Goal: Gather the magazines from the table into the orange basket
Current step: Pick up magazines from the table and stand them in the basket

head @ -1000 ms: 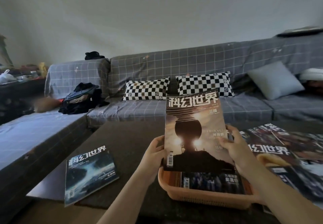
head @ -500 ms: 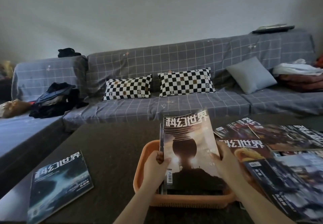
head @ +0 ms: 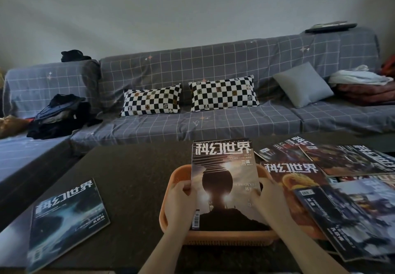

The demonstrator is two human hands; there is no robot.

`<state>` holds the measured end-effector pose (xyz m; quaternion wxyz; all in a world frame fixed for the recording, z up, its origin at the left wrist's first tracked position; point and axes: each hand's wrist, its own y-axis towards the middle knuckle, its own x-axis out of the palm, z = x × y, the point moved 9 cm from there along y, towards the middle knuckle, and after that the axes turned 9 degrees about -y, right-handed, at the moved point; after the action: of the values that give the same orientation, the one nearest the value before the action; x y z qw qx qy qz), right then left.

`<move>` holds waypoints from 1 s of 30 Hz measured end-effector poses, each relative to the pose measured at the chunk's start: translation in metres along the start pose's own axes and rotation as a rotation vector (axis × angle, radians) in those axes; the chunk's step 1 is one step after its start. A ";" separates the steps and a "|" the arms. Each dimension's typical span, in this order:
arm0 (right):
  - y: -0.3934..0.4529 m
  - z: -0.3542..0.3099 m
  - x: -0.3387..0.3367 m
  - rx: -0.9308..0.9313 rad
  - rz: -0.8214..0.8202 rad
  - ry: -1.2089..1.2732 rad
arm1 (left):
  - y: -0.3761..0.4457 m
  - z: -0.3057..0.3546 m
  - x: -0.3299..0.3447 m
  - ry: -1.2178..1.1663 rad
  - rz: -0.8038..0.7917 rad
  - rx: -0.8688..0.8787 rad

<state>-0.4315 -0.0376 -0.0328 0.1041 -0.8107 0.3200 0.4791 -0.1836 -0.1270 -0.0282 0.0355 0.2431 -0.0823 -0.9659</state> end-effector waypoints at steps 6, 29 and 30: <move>0.002 -0.004 0.003 -0.050 0.022 -0.017 | -0.001 -0.006 -0.005 0.034 0.027 -0.060; -0.004 -0.007 -0.008 -0.086 0.035 0.141 | -0.006 -0.001 0.002 0.014 -0.111 -0.050; -0.008 -0.012 -0.013 -0.105 0.070 0.166 | -0.007 0.003 -0.002 0.002 -0.101 -0.028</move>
<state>-0.4227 -0.0318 -0.0171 0.0179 -0.8404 0.3300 0.4296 -0.1831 -0.1194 -0.0257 -0.0096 0.2473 -0.0565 -0.9673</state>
